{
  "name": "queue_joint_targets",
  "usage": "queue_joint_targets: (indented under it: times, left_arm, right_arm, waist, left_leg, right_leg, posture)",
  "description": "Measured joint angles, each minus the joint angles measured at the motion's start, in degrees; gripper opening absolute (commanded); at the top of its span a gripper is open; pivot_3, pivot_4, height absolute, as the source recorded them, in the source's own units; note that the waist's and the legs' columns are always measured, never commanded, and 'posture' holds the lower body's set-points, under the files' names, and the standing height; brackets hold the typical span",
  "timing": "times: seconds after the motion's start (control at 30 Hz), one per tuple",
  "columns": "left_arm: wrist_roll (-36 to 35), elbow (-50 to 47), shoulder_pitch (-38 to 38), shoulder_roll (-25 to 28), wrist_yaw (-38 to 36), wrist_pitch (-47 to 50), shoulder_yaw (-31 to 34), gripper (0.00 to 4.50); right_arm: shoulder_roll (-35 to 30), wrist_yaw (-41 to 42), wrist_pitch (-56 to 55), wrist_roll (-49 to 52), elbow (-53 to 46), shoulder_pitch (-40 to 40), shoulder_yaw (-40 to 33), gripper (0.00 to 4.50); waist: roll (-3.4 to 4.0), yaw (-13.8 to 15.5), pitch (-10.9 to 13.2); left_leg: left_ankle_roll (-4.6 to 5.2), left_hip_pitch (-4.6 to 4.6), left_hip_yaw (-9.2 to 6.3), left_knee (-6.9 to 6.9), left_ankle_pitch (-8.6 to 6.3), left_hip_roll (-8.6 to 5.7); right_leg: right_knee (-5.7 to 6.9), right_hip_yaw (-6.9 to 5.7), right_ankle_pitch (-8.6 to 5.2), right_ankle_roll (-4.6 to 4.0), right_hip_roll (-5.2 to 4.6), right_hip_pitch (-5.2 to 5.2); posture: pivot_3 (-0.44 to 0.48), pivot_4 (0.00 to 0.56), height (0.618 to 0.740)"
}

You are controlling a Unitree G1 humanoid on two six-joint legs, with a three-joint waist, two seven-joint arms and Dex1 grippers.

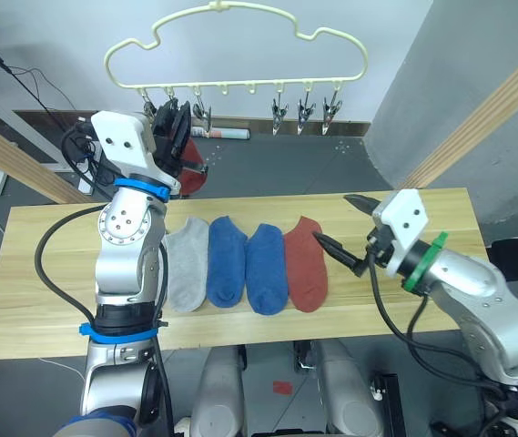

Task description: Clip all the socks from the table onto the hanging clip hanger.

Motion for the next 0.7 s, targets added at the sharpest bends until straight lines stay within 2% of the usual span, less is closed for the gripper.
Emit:
queue_joint_targets:
  times: [0.23, 0.43, 0.7]
  left_arm:
    - [-2.1, -1.42, -0.05, 0.44, -1.76, 2.3, -0.02, 0.36]
    - [-3.17, -2.41, -0.03, 1.19, -2.74, 4.54, -0.01, 0.36]
    - [-3.74, -2.71, 0.16, 1.54, -3.17, 5.08, 0.0, 0.36]
  right_arm:
    - [9.54, -10.16, 2.25, -10.45, 12.55, -3.32, 8.9, 4.5]
    - [19.64, -16.88, -1.68, -13.92, 21.23, -5.22, 8.75, 4.5]
    - [28.47, -24.6, -5.95, -18.46, 30.11, -6.27, 7.83, 4.5]
  waist:
    - [0.0, -0.03, 0.0]
    - [0.0, 0.0, 0.0]
    - [0.01, 0.0, 0.0]
  left_leg:
    - [0.0, 0.0, 0.01, -0.02, 0.0, 0.05]
    - [-0.01, -0.01, 0.0, 0.0, 0.0, 0.06]
    - [-0.01, -0.01, 0.0, -0.02, 0.0, 0.07]
  right_leg:
    - [-0.03, 0.01, 0.0, 0.0, 0.0, -0.01]
    - [-0.03, 0.01, -0.01, 0.01, -0.01, -0.01]
    - [-0.03, 0.0, -0.01, 0.01, -0.01, -0.01]
  posture:
    - [-0.026, 0.487, 0.74]
    - [-0.02, 0.485, 0.74]
    - [-0.013, 0.484, 0.74]
